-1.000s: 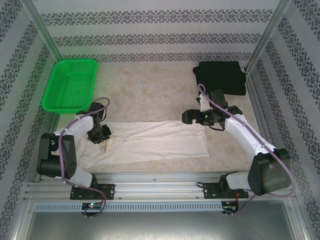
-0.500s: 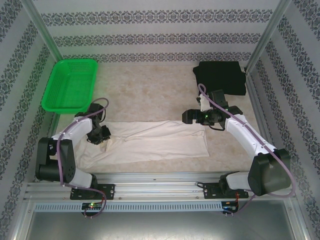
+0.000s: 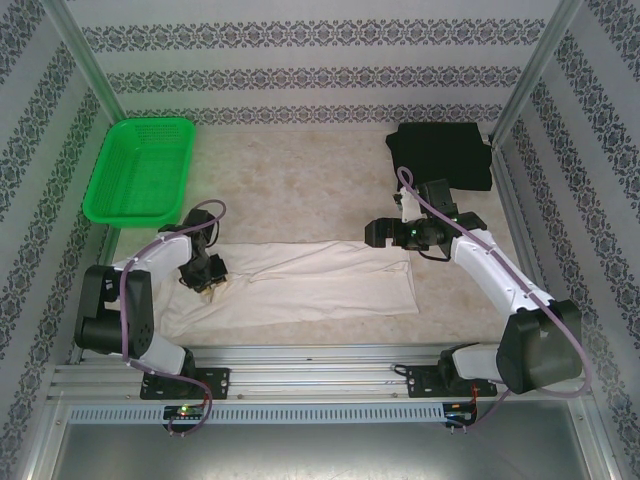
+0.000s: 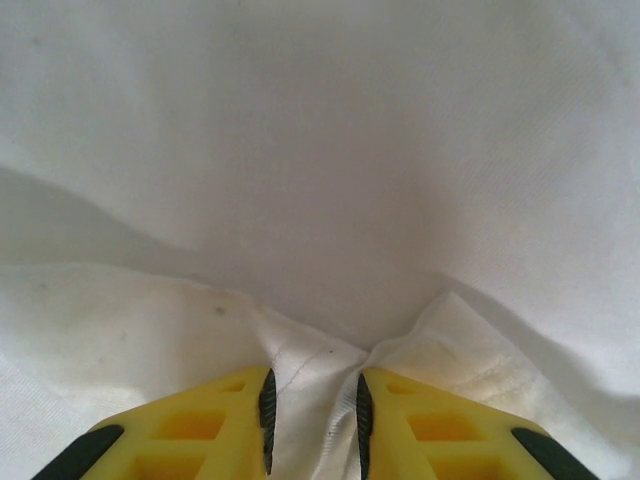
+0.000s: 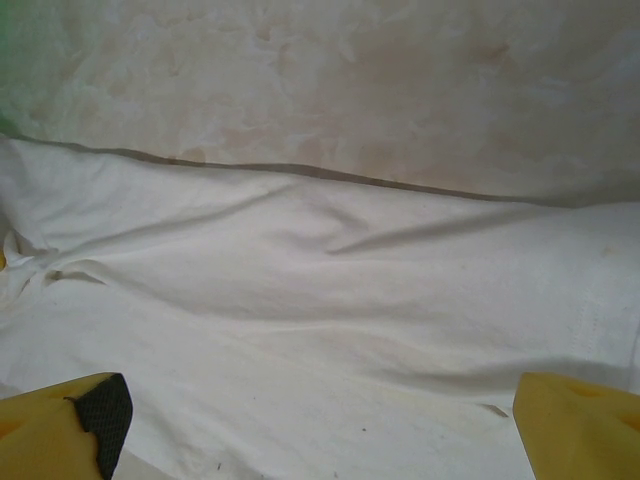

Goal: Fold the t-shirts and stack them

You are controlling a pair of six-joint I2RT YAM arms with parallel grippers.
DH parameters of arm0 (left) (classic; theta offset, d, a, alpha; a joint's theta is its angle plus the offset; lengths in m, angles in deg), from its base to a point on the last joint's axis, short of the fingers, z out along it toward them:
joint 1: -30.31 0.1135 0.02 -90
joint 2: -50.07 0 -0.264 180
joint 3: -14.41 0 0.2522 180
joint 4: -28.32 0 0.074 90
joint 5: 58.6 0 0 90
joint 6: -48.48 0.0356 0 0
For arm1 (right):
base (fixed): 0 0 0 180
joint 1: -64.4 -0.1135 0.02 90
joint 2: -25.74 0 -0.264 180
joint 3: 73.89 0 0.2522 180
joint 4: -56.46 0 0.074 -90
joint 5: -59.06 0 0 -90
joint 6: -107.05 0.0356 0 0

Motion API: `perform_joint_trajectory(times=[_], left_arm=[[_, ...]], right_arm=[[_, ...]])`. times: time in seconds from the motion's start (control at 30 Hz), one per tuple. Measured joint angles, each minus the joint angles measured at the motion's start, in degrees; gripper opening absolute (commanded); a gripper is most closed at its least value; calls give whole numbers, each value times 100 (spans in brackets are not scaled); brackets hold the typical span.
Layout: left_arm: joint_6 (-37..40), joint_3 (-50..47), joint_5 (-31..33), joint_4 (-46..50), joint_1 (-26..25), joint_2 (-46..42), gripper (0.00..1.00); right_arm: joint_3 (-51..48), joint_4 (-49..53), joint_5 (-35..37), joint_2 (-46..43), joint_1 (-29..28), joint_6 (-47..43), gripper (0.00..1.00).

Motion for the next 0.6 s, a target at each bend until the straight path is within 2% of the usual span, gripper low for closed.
perform_joint_trajectory(times=[0.4,0.6], left_arm=[[70,-50,374,4,-7,17,11],[87,-50,387,9,-11,-4,6]], right_arm=[[0,-2,-7,-15,0,2,98],[0,-2,-7,-15,0,2,98]])
